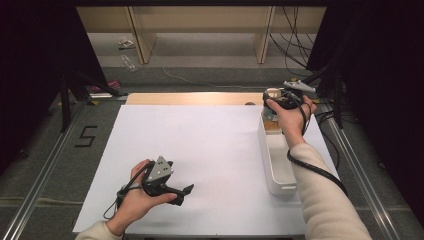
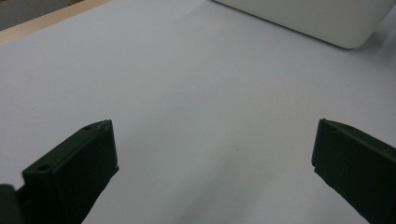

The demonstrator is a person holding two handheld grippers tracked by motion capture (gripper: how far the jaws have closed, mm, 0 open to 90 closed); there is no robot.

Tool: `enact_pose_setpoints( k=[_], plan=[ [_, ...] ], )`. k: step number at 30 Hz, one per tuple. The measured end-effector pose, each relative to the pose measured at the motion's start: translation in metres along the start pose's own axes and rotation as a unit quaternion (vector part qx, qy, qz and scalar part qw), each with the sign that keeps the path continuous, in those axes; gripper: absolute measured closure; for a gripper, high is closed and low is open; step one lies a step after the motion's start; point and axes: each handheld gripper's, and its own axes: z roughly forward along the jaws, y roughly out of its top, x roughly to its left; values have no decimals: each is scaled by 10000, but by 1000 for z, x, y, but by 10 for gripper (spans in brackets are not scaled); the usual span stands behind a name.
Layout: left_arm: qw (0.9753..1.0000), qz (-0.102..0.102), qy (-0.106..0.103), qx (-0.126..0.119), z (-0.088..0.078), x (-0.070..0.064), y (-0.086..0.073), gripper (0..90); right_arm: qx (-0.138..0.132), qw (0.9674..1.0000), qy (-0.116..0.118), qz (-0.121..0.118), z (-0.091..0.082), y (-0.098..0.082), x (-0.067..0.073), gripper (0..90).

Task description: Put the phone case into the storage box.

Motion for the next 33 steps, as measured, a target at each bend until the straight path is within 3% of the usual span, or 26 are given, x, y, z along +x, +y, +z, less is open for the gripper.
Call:
enact_pose_setpoints(
  k=[15,33],
  plan=[
    [10000,10,-1,2,0,0,0,0,129,9999,0,-43,4,-12,0,121],
    [10000,13,-10,6,0,0,0,0,-22,10000,42,20,8,-16,-1,82]
  ],
)
